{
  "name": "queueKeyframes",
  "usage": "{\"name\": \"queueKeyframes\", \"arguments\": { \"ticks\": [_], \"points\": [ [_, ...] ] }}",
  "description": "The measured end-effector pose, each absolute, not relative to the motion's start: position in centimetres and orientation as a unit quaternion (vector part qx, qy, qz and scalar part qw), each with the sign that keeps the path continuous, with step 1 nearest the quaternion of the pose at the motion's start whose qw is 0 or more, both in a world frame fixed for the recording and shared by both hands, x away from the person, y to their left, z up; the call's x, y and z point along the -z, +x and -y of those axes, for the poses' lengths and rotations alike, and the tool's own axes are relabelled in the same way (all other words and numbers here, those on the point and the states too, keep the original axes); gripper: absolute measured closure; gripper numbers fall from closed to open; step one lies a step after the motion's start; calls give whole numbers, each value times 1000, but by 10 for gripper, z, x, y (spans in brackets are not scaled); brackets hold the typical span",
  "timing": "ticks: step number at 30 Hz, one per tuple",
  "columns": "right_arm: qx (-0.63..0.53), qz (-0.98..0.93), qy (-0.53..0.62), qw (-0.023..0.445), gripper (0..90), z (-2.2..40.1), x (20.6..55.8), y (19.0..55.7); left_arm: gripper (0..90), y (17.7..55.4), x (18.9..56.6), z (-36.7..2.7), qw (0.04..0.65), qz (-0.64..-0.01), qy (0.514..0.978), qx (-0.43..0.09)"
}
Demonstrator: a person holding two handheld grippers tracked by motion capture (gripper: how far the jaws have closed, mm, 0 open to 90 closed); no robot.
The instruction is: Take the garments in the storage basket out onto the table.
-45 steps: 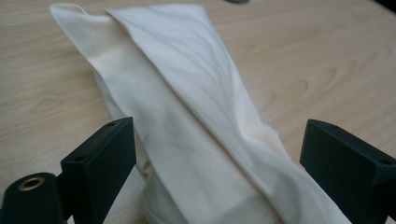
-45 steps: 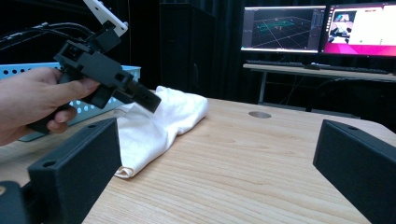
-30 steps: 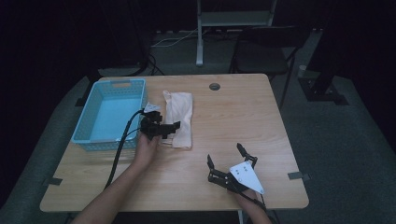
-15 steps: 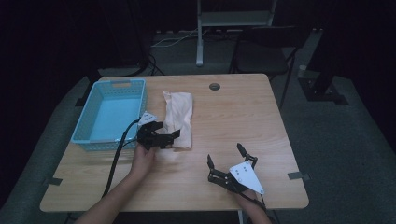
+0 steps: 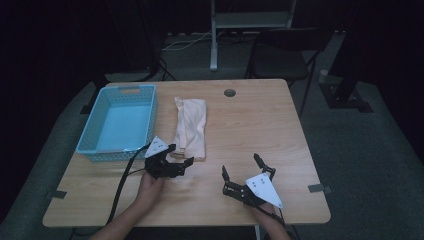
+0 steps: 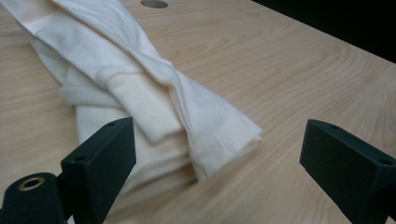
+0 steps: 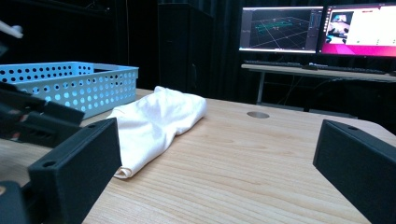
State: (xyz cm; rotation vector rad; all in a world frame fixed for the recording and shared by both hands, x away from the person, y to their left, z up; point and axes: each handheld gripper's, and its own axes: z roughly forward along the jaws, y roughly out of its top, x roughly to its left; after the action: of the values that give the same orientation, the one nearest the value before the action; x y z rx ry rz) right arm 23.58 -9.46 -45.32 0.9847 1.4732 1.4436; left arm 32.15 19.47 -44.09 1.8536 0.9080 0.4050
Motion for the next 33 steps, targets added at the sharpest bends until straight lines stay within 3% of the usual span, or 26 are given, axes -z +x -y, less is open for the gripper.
{"name": "queueKeyframes", "arguments": {
  "ticks": [14, 24, 33],
  "points": [
    [-574, -586, 392, 415, 5, 95, 453, 236, 103, 283, 439, -234, 513, -375, 743, -210],
    [-574, -586, 393, 416, 5, 95, 453, 236, 103, 262, 442, -246, 499, -320, 780, -200],
    [-573, -586, 393, 416, 5, 94, 453, 236, 103, 245, 443, -269, 535, -332, 745, -223]
  ]
}}
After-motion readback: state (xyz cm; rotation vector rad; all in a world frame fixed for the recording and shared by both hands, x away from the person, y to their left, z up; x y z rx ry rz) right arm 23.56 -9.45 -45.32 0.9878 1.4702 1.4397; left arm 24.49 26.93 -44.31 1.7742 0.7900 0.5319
